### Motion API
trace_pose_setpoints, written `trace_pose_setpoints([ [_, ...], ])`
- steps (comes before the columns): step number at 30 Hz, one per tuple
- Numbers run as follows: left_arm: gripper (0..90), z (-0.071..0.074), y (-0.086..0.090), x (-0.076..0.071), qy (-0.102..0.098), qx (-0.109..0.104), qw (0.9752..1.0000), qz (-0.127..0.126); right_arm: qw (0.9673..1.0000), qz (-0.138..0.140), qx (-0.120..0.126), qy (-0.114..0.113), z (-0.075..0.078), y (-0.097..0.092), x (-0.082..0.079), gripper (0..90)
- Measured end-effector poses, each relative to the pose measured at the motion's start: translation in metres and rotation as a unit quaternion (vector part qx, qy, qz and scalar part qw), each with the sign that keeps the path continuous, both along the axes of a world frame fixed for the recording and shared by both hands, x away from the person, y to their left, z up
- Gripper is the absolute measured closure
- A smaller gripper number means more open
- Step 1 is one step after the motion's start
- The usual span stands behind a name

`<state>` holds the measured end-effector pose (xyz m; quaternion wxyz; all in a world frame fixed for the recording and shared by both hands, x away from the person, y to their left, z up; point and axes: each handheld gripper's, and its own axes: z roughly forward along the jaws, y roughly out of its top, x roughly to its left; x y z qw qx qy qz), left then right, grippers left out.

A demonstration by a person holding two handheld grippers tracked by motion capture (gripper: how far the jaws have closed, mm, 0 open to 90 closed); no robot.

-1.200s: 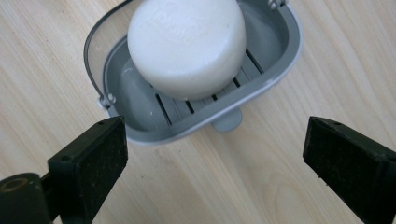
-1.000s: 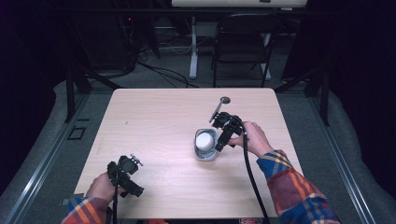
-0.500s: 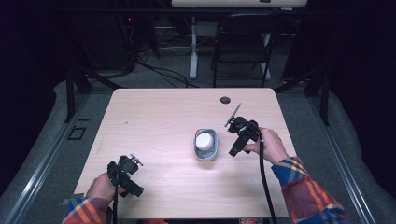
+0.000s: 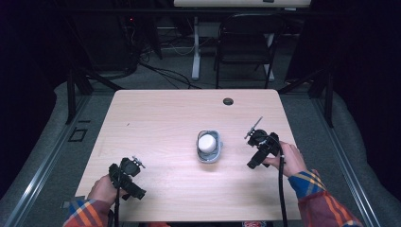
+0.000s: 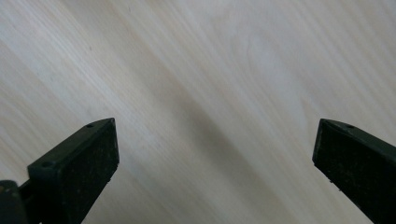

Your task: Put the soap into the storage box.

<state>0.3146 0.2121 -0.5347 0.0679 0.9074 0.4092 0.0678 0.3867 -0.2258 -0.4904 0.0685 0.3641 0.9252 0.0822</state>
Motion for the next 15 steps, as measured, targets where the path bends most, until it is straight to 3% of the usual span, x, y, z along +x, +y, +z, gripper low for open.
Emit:
trace_pose_setpoints([
  [3,0.3,0.0,0.0,0.0,-0.001,-0.002,1.0,0.001,0.9999,-0.007,-0.008,0.005,-0.007,-0.013,-0.01,0.2],
  [9,0.3,0.0,0.0,-0.001,-0.001,-0.001,1.0,0.001,0.9992,-0.039,0.011,0.008,-0.016,-0.038,-0.026,0.2],
  [15,0.3,0.0,-0.001,0.0,-0.001,0.003,1.0,-0.002,0.9983,-0.05,-0.007,0.028,-0.027,-0.052,-0.036,0.2],
])
